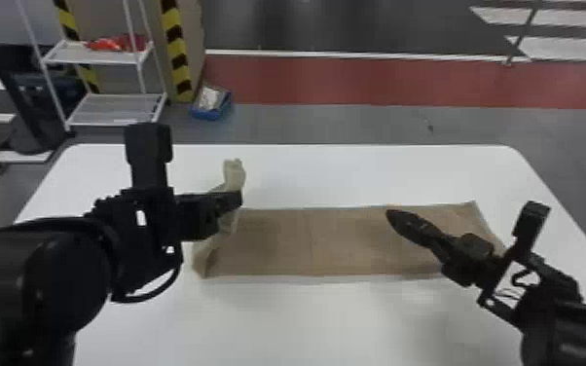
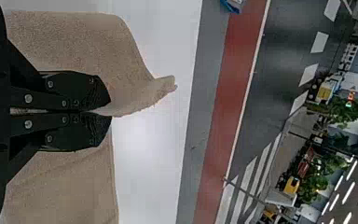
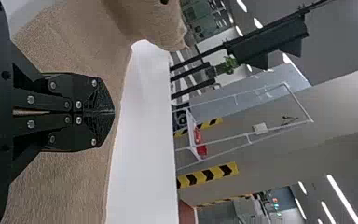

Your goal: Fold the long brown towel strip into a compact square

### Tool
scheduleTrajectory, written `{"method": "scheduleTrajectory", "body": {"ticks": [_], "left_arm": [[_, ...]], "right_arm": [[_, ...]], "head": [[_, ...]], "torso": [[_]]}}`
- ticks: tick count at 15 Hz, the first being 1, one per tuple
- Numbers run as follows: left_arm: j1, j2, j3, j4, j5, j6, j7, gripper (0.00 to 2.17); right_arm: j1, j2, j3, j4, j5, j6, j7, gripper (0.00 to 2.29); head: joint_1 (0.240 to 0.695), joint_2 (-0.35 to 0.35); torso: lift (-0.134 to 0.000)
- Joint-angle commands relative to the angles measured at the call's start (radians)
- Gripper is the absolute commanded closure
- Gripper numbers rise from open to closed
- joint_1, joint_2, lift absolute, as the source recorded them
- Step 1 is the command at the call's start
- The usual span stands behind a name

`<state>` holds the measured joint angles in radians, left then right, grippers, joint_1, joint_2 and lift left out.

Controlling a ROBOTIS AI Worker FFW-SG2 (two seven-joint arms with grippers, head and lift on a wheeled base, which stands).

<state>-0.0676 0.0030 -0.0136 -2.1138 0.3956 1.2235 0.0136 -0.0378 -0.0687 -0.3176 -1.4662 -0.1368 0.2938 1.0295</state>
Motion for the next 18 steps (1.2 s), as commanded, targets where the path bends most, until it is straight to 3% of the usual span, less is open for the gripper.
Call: {"method": "scheduleTrajectory", "body": {"ticks": [1,2,3,5,8,9,12,18], "left_arm": [[-0.003,-0.006,-0.065,0.032,-0.075,-0.003,0.002,1.62],[-0.004,-0.006,-0.097,0.060,-0.116,-0.006,0.002,1.62],[-0.011,-0.006,-0.131,0.097,-0.152,-0.025,0.006,1.62],[-0.034,-0.006,-0.212,0.176,-0.150,-0.123,0.068,1.62],[-0.090,-0.006,-0.385,0.270,-0.123,-0.298,0.198,1.62],[-0.089,-0.006,-0.411,0.282,-0.121,-0.322,0.203,1.62],[-0.066,-0.006,-0.451,0.281,-0.106,-0.328,0.215,1.62],[-0.034,-0.006,-0.496,0.265,-0.109,-0.334,0.232,1.60]], "right_arm": [[0.055,-0.052,-0.138,-0.089,-0.113,0.006,-0.002,0.44],[0.062,-0.083,-0.199,-0.094,-0.155,0.009,-0.002,0.00],[0.070,-0.121,-0.256,-0.094,-0.216,0.012,0.000,0.00],[0.115,-0.175,-0.336,-0.077,-0.313,-0.021,0.007,0.05],[0.116,-0.230,-0.408,0.055,-0.374,-0.113,0.055,0.06],[0.115,-0.244,-0.409,0.089,-0.385,-0.141,0.061,0.06],[0.102,-0.256,-0.402,0.142,-0.382,-0.190,0.063,0.07],[0.091,-0.246,-0.368,0.138,-0.377,-0.178,0.057,0.07]], "head": [[0.695,-0.104],[0.695,-0.133],[0.695,-0.171],[0.695,-0.279],[0.695,-0.350],[0.695,-0.350],[0.695,-0.350],[0.695,-0.350]], "torso": [[-0.124],[-0.124],[-0.124],[-0.124],[-0.124],[-0.124],[-0.124],[-0.124]]}}
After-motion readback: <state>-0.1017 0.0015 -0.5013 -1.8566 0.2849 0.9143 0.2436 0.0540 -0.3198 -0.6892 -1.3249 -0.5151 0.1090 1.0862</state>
